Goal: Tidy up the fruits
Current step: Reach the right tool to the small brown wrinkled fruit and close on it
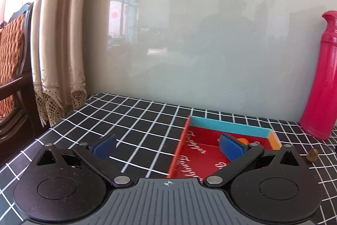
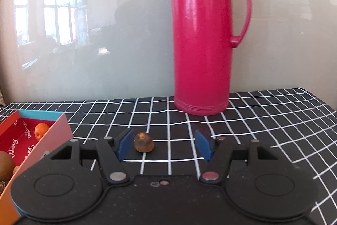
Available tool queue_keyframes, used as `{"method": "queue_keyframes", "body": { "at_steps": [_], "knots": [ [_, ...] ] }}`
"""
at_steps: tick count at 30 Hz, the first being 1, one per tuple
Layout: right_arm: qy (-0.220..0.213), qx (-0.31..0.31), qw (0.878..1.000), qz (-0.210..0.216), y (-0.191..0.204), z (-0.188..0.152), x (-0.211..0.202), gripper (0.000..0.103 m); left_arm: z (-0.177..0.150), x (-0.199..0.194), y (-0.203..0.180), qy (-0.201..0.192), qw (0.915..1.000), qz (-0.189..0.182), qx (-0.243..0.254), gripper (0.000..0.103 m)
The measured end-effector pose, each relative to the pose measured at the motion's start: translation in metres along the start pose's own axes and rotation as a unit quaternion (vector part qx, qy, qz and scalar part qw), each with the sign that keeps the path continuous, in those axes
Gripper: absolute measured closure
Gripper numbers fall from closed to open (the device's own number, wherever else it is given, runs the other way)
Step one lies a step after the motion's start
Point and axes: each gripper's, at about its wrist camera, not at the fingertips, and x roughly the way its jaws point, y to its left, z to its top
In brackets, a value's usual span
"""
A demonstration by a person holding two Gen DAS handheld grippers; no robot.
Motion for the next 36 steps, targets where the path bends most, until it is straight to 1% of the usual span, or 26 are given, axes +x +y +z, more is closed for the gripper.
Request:
{"method": "queue_keyframes", "body": {
  "at_steps": [4, 8, 10, 13, 18, 24, 26, 29, 30, 36],
  "knots": [
    [0.003, 0.000, 1.000, 0.008, 0.013, 0.001, 0.008, 0.039, 0.001, 0.003, 0.013, 0.002, 0.9999, 0.011, -0.012, 0.000],
    [0.009, -0.009, 1.000, 0.013, 0.029, 0.001, 0.019, 0.039, 0.000, 0.004, 0.026, 0.003, 0.9997, 0.021, -0.007, 0.000],
    [0.014, -0.013, 1.000, 0.011, 0.033, 0.001, 0.025, 0.040, 0.000, 0.007, 0.034, 0.006, 0.9995, 0.026, -0.018, 0.000],
    [0.020, -0.016, 1.000, 0.005, 0.036, 0.000, 0.033, 0.040, 0.002, 0.010, 0.042, 0.007, 0.9992, 0.026, -0.031, 0.000],
    [0.030, -0.022, 0.999, -0.001, 0.039, -0.002, 0.044, 0.041, 0.001, 0.011, 0.051, 0.008, 0.9991, 0.033, -0.025, 0.000],
    [0.034, -0.029, 0.999, -0.004, 0.044, -0.001, 0.056, 0.043, 0.002, 0.014, 0.066, 0.013, 0.9985, 0.043, -0.031, 0.000],
    [0.037, -0.035, 0.999, -0.008, 0.045, -0.002, 0.060, 0.044, 0.002, 0.016, 0.069, 0.015, 0.9984, 0.045, -0.030, 0.000],
    [0.042, -0.040, 0.998, -0.014, 0.044, -0.002, 0.067, 0.051, 0.002, 0.017, 0.073, 0.015, 0.9982, 0.048, -0.032, 0.000],
    [0.045, -0.040, 0.998, -0.019, 0.044, -0.002, 0.069, 0.057, 0.002, 0.018, 0.074, 0.015, 0.9982, 0.049, -0.031, 0.000],
    [0.064, -0.037, 0.997, -0.022, 0.046, -0.004, 0.085, 0.059, 0.002, 0.018, 0.081, 0.018, 0.9979, 0.054, -0.033, 0.000]
  ]
}}
